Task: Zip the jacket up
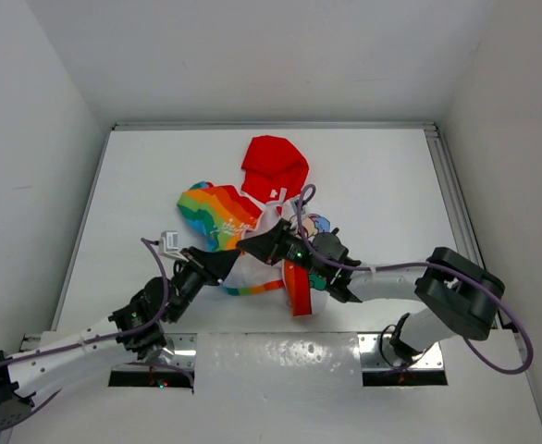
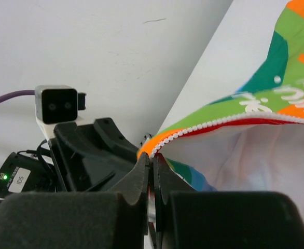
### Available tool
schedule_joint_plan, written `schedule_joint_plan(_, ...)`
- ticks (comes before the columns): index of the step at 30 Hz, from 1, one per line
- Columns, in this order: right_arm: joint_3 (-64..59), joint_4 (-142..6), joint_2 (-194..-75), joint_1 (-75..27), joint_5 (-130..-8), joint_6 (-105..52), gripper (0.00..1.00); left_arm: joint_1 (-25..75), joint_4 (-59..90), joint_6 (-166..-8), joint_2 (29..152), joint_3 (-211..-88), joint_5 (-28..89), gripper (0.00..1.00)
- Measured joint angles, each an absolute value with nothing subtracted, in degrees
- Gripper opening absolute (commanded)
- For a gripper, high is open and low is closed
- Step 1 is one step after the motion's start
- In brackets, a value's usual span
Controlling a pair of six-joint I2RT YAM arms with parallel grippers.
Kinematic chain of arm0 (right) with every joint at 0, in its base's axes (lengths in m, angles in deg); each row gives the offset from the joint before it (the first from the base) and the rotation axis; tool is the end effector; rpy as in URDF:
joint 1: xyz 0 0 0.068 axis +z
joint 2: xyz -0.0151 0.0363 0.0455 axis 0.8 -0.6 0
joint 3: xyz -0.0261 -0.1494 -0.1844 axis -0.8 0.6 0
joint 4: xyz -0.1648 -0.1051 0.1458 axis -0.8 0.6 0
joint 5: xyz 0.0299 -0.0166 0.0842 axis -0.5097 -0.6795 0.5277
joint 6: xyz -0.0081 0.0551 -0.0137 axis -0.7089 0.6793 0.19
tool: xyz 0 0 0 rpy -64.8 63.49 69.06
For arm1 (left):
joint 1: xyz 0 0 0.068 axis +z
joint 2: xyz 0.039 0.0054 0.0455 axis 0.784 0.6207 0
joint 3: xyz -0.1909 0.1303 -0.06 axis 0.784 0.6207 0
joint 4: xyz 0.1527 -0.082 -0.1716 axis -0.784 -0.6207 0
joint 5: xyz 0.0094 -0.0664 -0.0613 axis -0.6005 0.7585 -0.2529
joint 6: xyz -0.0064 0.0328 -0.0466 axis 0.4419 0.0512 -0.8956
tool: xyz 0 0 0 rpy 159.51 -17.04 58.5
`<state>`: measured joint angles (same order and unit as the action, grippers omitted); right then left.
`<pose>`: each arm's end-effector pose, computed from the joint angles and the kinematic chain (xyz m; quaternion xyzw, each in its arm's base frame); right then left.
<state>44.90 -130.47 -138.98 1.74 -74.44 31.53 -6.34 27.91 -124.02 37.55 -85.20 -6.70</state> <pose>0.1640 0.2364 0.1929 0.0413 0.6760 0.6435 0.3566 0.0973 -0.1183 0.2028 -0.1178 0.6960 -0.4424 0.5531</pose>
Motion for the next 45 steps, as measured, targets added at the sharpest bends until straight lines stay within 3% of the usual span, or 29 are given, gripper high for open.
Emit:
schedule_joint_plan(1, 45.1, -131.1, -139.1, 1.7, -74.6, 31.5, 0.0, -6.3, 27.0, -124.0, 37.3, -85.3, -6.0, 0.39)
schedule_joint_plan(4, 45.4, -132.5, -139.3, 1.0, -74.4, 31.6, 0.0, -6.3, 24.1, -123.5, 36.4, -85.9, -4.5, 0.49)
schedule_joint_plan(11, 46.9, -138.6, -142.1, -3.3, -68.9, 35.0, 0.0, -6.3, 16.0, -122.4, 33.5, -92.8, -4.2, 0.5)
schedule_joint_plan(18, 46.9, -139.6, -146.6, -5.2, -61.5, 39.3, 0.0, -6.2, 13.0, -120.5, 41.2, -99.0, -3.2, 0.44)
schedule_joint_plan(25, 47.7, -140.0, -143.4, -5.7, -58.6, 38.8, 0.0, -2.9, 9.5, -120.5, 44.5, -99.6, 0.2, 0.45)
schedule_joint_plan(28, 48.8, -140.5, -141.3, -6.9, -58.1, 38.4, 0.0, 6.6, 7.3, -119.3, 45.5, -101.3, 7.4, 0.47)
schedule_joint_plan(30, 49.4, -140.5, -140.3, -8.3, -57.8, 38.3, 0.0, 20.3, 7.5, -118.3, 47.5, -104.6, 17.5, 0.45)
schedule_joint_plan(34, 49.7, -140.4, -139.1, -10.4, -57.3, 38.3, 0.0, 44.5, 23.4, -122.7, 57.4, -106.0, 41.8, 0.4)
schedule_joint_plan(38, 49.6, -140.0, -136.8, -11.0, -57.0, 37.2, 0.0, 43.8, 27.3, -123.2, 63.5, -105.4, 49.7, 0.47)
schedule_joint_plan(45, 46.7, -136.1, -134.3, -11.2, -57.0, 35.1, 0.0, 38.8, 26.7, -119.1, 55.3, -103.8, 58.2, 0.52)
